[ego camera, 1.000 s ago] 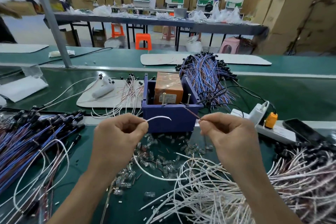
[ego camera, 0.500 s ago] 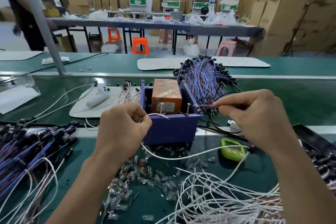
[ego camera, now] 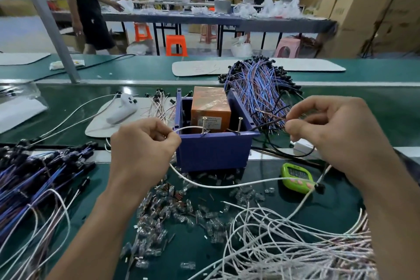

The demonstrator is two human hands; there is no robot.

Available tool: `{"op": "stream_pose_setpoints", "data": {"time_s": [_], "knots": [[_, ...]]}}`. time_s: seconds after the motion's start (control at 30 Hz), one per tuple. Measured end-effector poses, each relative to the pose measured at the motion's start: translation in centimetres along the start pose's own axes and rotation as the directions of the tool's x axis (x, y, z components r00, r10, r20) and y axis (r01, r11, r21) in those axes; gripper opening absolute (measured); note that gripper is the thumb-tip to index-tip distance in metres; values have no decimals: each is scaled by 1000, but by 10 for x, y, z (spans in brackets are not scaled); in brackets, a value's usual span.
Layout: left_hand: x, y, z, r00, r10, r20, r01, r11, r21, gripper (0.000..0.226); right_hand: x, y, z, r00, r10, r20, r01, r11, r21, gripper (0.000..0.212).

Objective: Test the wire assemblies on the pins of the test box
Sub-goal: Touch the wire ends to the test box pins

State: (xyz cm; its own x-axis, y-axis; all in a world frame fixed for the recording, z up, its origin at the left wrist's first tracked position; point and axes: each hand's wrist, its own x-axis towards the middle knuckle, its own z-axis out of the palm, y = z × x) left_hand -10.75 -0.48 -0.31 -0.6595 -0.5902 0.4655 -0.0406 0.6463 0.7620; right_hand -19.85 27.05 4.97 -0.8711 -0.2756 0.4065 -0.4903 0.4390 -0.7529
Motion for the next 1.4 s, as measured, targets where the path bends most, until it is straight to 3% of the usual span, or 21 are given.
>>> {"op": "stream_pose_setpoints", "data": {"time_s": [0.67, 0.93, 1.4], "knots": [[-3, -3, 10, 996, -2, -86, 6, 998, 55, 21, -1, 1, 16, 999, 8, 44, -6, 999, -42, 14], [-5, -2, 12, 997, 0, -80, 3, 999, 42, 22, 0, 5, 24, 999, 29, -38, -33, 995, -96, 16], [-4, -1, 12, 995, -22, -102, 26, 999, 37, 24, 2, 14, 48, 998, 22, -60, -30, 989, -148, 19]]}}
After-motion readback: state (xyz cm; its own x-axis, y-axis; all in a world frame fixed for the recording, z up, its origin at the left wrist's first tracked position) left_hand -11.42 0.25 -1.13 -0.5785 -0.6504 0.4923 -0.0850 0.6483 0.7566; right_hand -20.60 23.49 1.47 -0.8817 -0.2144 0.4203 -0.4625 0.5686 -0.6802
